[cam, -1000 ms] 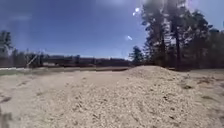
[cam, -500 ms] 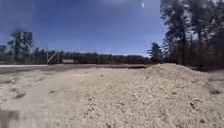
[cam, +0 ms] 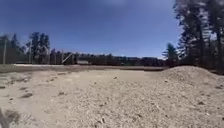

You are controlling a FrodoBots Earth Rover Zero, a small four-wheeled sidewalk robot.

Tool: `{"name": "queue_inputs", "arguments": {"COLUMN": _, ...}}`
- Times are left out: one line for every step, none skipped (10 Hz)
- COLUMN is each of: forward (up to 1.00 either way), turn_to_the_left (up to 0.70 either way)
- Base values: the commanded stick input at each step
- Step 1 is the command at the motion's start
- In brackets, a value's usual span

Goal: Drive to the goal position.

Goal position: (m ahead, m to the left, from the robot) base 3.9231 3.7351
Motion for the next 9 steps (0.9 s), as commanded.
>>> {"name": "queue_inputs", "arguments": {"forward": 0.69, "turn_to_the_left": 0.31}}
{"name": "queue_inputs", "arguments": {"forward": 0.69, "turn_to_the_left": 0.03}}
{"name": "queue_inputs", "arguments": {"forward": 0.69, "turn_to_the_left": 0.0}}
{"name": "queue_inputs", "arguments": {"forward": 0.69, "turn_to_the_left": 0.0}}
{"name": "queue_inputs", "arguments": {"forward": 0.69, "turn_to_the_left": 0.0}}
{"name": "queue_inputs", "arguments": {"forward": 0.69, "turn_to_the_left": 0.34}}
{"name": "queue_inputs", "arguments": {"forward": 0.69, "turn_to_the_left": 0.34}}
{"name": "queue_inputs", "arguments": {"forward": 0.69, "turn_to_the_left": 0.34}}
{"name": "queue_inputs", "arguments": {"forward": 0.69, "turn_to_the_left": 0.34}}
